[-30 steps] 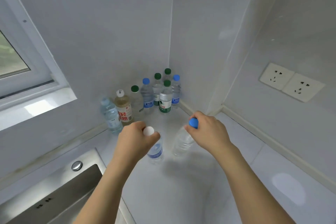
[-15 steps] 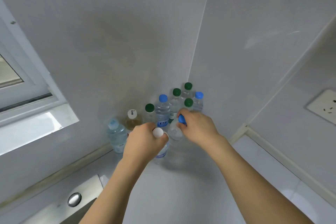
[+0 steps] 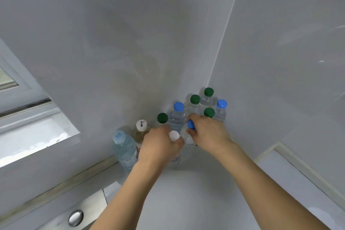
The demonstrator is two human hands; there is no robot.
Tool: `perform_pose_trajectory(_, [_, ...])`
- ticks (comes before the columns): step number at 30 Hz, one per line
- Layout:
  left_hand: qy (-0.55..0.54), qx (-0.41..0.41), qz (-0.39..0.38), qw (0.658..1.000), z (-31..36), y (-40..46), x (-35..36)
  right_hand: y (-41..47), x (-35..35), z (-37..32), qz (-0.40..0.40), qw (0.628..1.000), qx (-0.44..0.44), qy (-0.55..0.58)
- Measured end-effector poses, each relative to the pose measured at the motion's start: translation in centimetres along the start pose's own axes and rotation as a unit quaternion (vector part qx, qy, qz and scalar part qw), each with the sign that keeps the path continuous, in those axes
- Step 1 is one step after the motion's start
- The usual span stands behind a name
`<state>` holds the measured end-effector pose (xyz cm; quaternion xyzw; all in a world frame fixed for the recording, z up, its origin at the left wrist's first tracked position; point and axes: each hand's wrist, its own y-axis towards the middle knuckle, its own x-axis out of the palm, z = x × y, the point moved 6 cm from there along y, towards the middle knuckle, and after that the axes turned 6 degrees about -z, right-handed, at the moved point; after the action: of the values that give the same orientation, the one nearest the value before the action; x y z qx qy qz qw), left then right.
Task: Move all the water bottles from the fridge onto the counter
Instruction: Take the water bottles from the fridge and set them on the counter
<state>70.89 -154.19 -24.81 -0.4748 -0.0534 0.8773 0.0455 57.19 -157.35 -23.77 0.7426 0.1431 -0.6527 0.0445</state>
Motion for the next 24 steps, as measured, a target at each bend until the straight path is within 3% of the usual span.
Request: perform_pose_trajectory(24, [-0.054, 0.011, 0.014, 0.998, -0.5, 1.1, 1.2, 1.3, 1.1, 1.0, 0.000, 0.998, 0.020, 0.067])
